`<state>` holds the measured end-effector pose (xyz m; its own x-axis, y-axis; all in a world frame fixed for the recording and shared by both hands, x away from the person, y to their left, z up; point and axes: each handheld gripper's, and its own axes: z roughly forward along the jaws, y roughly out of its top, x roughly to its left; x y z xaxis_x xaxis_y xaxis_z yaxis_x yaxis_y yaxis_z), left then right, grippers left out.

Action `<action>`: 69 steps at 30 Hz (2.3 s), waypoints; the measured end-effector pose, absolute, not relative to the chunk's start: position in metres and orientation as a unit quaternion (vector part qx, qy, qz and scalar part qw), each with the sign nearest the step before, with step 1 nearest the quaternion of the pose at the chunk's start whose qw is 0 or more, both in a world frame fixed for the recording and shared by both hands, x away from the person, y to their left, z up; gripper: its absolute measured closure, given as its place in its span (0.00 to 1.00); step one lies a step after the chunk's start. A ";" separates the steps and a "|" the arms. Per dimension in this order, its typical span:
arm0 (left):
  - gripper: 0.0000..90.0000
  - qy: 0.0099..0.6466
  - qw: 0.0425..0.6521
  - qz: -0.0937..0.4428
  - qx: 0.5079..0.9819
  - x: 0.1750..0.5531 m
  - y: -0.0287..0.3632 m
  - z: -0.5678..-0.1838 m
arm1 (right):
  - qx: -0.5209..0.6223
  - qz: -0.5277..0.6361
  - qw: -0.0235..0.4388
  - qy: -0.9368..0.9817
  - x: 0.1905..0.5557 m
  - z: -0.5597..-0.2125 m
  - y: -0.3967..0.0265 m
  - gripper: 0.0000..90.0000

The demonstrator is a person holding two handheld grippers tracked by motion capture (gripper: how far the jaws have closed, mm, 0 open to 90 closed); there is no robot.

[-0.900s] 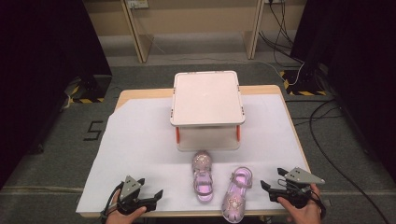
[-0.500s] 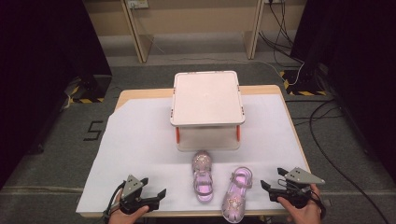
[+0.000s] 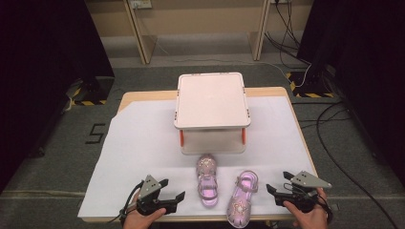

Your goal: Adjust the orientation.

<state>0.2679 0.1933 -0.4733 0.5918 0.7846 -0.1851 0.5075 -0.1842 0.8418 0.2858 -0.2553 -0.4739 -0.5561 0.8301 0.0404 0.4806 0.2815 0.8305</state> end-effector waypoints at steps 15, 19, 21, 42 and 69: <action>0.38 0.384 0.487 0.136 0.772 0.283 0.151 -0.461 | 0.421 0.424 0.203 0.776 0.286 -0.474 -0.254 0.23; 0.45 0.378 0.488 0.136 0.775 0.288 0.144 -0.459 | 0.417 0.421 0.203 0.780 0.286 -0.475 -0.253 0.23; 0.47 0.376 0.487 0.138 0.776 0.289 0.142 -0.459 | 0.417 0.422 0.202 0.779 0.286 -0.474 -0.253 0.23; 0.80 0.343 0.472 0.150 0.798 0.302 0.121 -0.467 | 0.415 0.420 0.194 0.784 0.287 -0.477 -0.252 0.25; 0.94 0.347 0.459 0.237 0.783 0.300 0.146 -0.461 | 0.415 0.423 0.197 0.781 0.287 -0.476 -0.253 0.25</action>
